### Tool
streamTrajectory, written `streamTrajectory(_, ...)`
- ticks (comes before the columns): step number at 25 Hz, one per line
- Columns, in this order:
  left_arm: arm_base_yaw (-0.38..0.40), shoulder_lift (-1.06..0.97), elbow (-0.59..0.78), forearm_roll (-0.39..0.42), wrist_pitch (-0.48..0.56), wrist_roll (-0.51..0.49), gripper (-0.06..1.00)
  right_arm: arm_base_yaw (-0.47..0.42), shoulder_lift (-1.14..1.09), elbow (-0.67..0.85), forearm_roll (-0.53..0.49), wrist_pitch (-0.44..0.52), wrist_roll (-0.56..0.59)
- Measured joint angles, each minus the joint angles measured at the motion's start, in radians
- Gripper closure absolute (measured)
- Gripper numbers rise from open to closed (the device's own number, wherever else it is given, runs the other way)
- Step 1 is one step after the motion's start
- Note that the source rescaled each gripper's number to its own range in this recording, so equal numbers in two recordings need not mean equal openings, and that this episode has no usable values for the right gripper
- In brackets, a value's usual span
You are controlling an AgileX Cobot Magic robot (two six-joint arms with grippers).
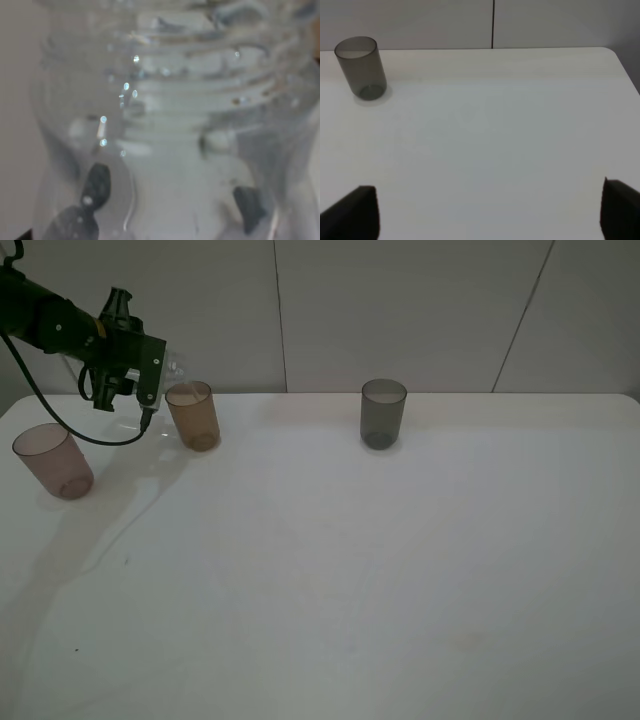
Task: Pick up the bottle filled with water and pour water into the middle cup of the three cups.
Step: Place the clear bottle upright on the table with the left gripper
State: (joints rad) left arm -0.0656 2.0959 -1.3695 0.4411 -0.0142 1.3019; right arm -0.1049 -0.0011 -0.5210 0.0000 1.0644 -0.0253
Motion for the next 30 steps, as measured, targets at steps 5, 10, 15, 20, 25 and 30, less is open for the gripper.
streamTrajectory(5, 0.000, 0.000, 0.000, 0.011, -0.006, 0.000, 0.93, 0.000, 0.000, 0.000, 0.000, 0.000, 0.000)
streamTrajectory(10, 0.000, 0.000, 0.000, 0.020, -0.006, 0.000, 0.93, 0.000, 0.000, 0.000, 0.000, 0.000, 0.000)
streamTrajectory(15, 0.004, -0.005, 0.000, 0.023, -0.006, 0.001, 0.93, 0.000, 0.000, 0.000, 0.000, 0.000, 0.000)
streamTrajectory(20, 0.012, -0.006, 0.000, 0.030, -0.006, 0.011, 0.93, 0.000, 0.000, 0.000, 0.000, 0.000, 0.000)
streamTrajectory(25, 0.012, -0.006, 0.000, 0.030, -0.005, 0.030, 0.93, 0.000, 0.000, 0.000, 0.000, 0.000, 0.000)
streamTrajectory(30, 0.017, -0.006, 0.000, 0.030, -0.005, 0.042, 0.93, 0.000, 0.000, 0.000, 0.000, 0.000, 0.000)
